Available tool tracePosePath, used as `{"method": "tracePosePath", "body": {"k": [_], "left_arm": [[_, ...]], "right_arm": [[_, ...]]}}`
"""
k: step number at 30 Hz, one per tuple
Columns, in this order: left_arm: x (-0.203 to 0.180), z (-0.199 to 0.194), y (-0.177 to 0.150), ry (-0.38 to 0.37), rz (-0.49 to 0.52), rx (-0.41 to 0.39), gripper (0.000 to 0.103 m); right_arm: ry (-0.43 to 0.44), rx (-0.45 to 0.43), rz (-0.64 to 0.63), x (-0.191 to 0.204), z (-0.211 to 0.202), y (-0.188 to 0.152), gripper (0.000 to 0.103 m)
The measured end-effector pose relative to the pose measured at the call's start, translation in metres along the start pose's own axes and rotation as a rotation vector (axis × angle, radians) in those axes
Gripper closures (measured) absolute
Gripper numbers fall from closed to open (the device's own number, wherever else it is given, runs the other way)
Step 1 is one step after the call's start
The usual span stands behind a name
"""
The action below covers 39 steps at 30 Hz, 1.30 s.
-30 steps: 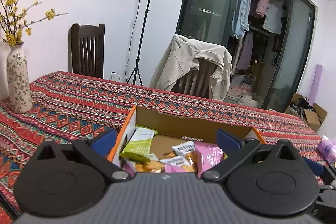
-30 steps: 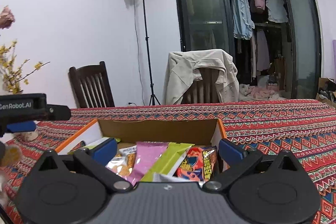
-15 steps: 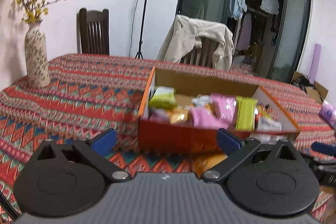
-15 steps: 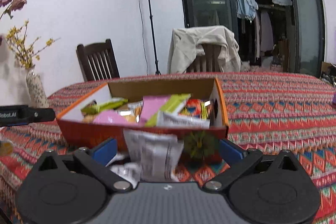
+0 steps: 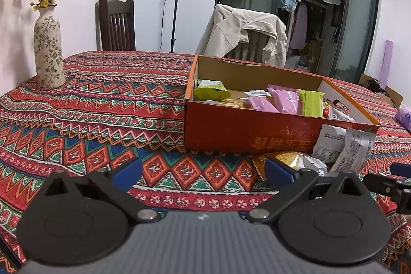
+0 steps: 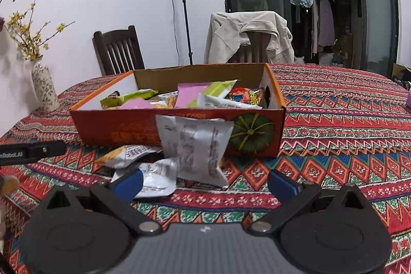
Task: Organize snacks
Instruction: 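Withdraw both grippers from the box toward the remaining snacks, then grasp another white printed packet with the right gripper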
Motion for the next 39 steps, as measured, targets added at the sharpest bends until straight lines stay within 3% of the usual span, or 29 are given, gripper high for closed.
{"method": "tracePosePath", "body": {"k": [11, 16, 19, 23, 26, 31, 39], "left_arm": [[0.006, 0.003, -0.002, -0.006, -0.029, -0.007, 0.000], [0.009, 0.004, -0.003, -0.010, -0.044, -0.004, 0.000], [0.009, 0.004, -0.003, -0.011, -0.048, -0.003, 0.000], [0.010, 0.005, -0.003, -0.013, -0.055, 0.003, 0.000], [0.010, 0.006, -0.003, -0.015, -0.059, 0.008, 0.000], [0.010, 0.008, -0.004, -0.009, -0.058, 0.014, 0.000], [0.012, 0.012, -0.005, 0.011, -0.066, 0.030, 0.000]], "right_arm": [[0.009, 0.027, -0.045, 0.021, 0.012, -0.001, 0.000], [-0.053, 0.016, -0.049, 0.020, 0.025, 0.006, 0.001], [-0.081, 0.021, -0.061, 0.020, 0.037, 0.011, 0.008], [-0.127, 0.030, -0.055, 0.020, 0.055, 0.014, 0.009], [-0.140, 0.045, -0.042, 0.017, 0.062, 0.011, 0.023], [-0.128, 0.045, 0.011, 0.006, 0.060, 0.009, 0.056], [-0.093, -0.016, 0.015, 0.002, 0.040, 0.010, 0.061]]}}
Point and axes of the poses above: each gripper's, at about its wrist camera, not at the fingertips, and z roughly the way its jaws point, x to its left, y to its top, the point moved 4 cm from there along z, roughly the way its jaws point, and after that the axes turned 10 degrees about -x, right-handed, at the moved point
